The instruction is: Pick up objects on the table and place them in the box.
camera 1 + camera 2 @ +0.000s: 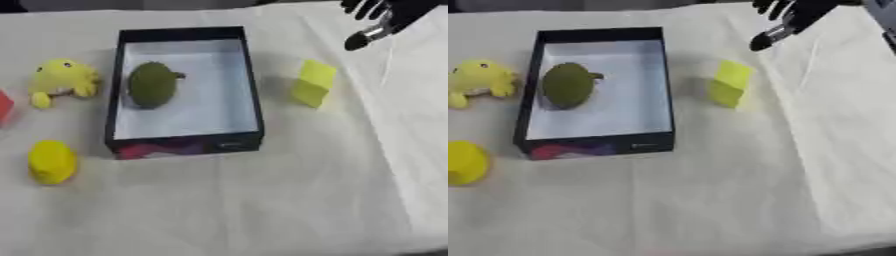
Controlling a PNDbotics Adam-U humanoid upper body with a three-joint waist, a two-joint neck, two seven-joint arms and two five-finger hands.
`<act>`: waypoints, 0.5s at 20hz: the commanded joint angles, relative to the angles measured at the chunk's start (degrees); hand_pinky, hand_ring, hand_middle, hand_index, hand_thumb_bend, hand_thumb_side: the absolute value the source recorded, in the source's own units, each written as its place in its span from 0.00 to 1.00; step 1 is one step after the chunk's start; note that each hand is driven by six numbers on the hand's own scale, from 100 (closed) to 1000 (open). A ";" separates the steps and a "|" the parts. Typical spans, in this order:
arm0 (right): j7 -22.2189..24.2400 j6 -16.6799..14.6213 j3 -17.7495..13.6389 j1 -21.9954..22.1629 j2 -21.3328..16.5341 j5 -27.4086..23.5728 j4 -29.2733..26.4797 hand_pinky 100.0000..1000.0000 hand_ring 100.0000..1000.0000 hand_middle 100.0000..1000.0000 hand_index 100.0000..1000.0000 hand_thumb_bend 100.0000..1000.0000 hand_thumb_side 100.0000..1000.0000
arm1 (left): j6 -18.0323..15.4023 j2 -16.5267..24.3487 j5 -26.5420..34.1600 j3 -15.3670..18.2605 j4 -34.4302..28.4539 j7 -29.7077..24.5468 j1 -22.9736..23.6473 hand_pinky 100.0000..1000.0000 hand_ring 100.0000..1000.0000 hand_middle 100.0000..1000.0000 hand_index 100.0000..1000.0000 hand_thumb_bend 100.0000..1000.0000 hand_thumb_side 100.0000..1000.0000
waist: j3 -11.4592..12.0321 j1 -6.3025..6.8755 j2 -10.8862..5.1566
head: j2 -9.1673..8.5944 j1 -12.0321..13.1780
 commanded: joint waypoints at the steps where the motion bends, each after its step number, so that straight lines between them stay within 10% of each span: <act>1: 0.69 0.39 0.52 -1.72 -0.54 -0.30 0.82 0.84 0.82 0.84 0.86 0.69 0.31 | 0.00 2.14 0.09 0.39 -1.00 -0.02 -0.84 0.75 0.84 0.86 0.91 0.80 0.66 | 0.08 -0.75 -0.54 | -0.39 -0.34; 10: 0.32 0.33 1.11 -2.61 1.74 0.68 3.81 0.84 0.83 0.84 0.86 0.68 0.31 | -0.05 1.96 0.22 0.41 -1.13 0.07 -0.73 0.75 0.85 0.86 0.91 0.79 0.66 | 0.36 -0.58 -0.73 | -1.47 -0.54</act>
